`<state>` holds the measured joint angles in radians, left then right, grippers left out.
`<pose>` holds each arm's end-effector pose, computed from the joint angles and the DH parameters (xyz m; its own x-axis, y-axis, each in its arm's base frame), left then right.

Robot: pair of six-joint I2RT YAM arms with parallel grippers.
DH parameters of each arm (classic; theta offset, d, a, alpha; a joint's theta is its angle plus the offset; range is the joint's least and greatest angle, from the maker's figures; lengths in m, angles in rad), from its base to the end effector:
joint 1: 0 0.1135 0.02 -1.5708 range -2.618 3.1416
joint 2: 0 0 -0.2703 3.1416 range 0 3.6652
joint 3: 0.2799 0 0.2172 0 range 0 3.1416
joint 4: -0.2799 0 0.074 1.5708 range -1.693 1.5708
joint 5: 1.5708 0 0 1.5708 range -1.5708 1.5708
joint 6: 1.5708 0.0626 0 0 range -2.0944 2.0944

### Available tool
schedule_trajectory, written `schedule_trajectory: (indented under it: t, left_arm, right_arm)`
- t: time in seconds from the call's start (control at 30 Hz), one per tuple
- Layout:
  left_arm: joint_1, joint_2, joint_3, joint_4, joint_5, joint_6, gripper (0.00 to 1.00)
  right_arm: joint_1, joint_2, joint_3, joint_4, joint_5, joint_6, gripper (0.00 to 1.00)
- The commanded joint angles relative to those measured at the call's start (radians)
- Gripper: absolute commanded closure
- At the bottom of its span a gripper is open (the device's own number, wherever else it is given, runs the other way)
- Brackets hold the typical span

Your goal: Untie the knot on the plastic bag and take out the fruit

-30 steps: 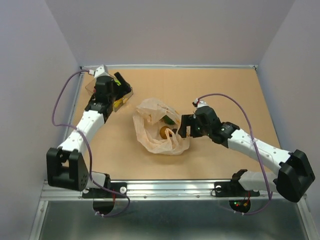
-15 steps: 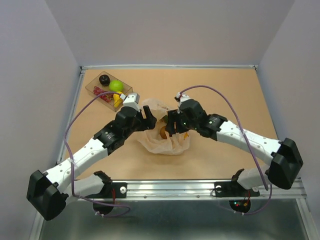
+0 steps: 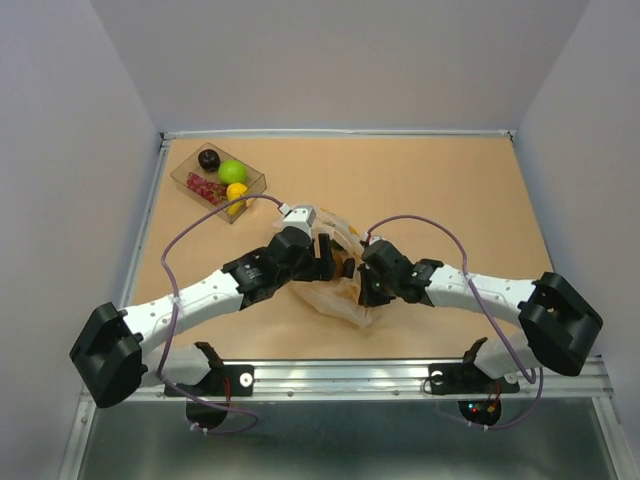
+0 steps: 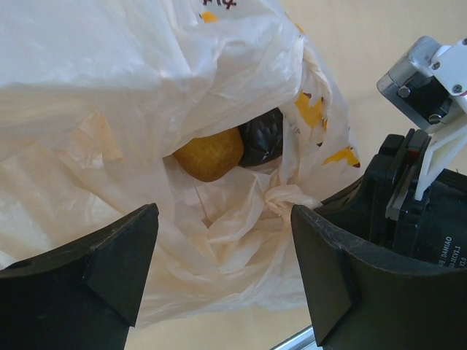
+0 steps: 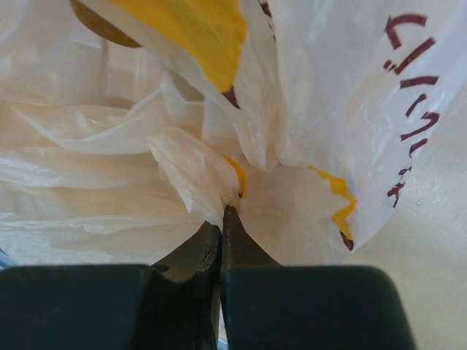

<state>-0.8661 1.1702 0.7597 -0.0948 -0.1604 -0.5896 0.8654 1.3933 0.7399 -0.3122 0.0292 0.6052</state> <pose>0.1688 -0.1830 0.2684 -0.6284 -0.1083 -0.7703 0.3755 0.8250 -0.4223 0.1649 0.1908 0.1880 -0.8653 -0.1390 -0.4815 -0.3137 0.8996 0.3039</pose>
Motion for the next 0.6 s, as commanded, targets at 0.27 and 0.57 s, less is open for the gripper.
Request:
schedule_trajectory:
  t: [0.27, 0.57]
  left_arm:
    - [-0.027, 0.215, 0.122, 0.05, -0.085, -0.07, 0.19]
    - [-0.027, 0.426, 0.225, 0.032, -0.168, -0.104, 0.16]
  right_arm:
    - [0.006, -0.005, -0.065, 0.166, 0.014, 0.036, 0.99]
    - [0.007, -0.004, -0.068, 0.185, 0.0, 0.038, 0.99]
